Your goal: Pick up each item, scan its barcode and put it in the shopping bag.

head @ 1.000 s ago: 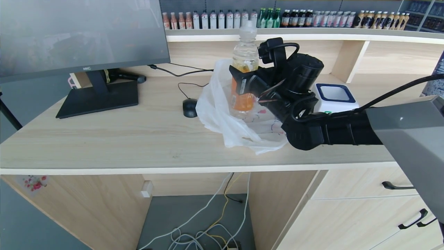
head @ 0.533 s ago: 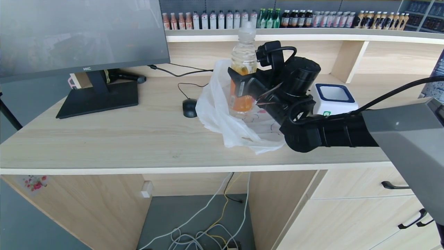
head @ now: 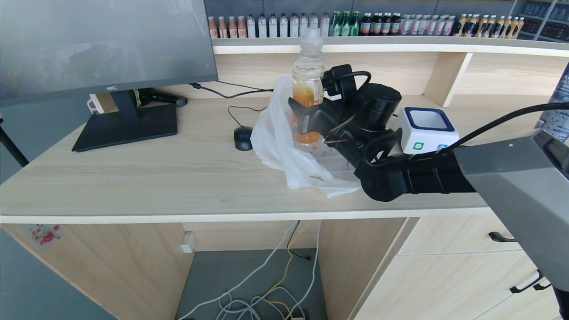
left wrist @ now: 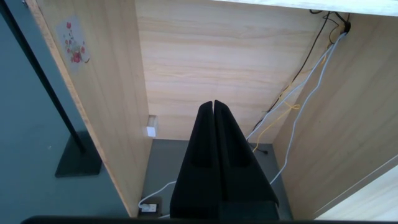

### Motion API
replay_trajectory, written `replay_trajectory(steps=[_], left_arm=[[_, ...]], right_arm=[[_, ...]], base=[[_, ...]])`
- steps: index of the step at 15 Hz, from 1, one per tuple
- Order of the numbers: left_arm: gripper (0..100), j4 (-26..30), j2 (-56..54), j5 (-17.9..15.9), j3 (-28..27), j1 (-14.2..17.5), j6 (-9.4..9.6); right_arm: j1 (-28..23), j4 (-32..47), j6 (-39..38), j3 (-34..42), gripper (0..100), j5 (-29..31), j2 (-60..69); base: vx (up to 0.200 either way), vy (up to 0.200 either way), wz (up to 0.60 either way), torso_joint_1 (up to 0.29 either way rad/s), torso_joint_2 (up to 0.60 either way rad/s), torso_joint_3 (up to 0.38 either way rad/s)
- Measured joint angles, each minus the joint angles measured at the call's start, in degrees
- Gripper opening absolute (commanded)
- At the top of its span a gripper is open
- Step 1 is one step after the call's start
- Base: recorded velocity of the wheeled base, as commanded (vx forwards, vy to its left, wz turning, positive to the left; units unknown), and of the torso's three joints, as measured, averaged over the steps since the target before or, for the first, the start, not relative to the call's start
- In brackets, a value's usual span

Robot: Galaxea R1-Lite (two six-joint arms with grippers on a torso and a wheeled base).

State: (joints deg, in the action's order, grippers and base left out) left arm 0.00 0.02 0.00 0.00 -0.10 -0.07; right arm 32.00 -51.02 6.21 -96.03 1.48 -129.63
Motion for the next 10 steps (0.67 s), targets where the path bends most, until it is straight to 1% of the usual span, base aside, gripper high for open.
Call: replay_trajectory(steps=[4, 5, 10], left_arm=[[0, 0.0, 0.0, 0.0, 0.0, 0.0, 0.0], [0, 0.0, 0.0, 0.0, 0.0, 0.0, 0.0], [0, 0.0, 0.0, 0.0, 0.0, 0.0, 0.0]], right_arm=[[0.11, 0.0, 0.04, 0.16, 0, 0.02, -0.24], [0.0, 0.04, 0.0, 0.0, 100, 0.0, -0.24], [-0.11, 0.02, -1.34, 0.93, 100, 0.24, 1.52]], base=[[0.0, 0.0, 0.0, 0.0, 0.0, 0.0], [0.0, 0.0, 0.0, 0.0, 0.0, 0.0], [0.0, 0.0, 0.0, 0.0, 0.0, 0.0]])
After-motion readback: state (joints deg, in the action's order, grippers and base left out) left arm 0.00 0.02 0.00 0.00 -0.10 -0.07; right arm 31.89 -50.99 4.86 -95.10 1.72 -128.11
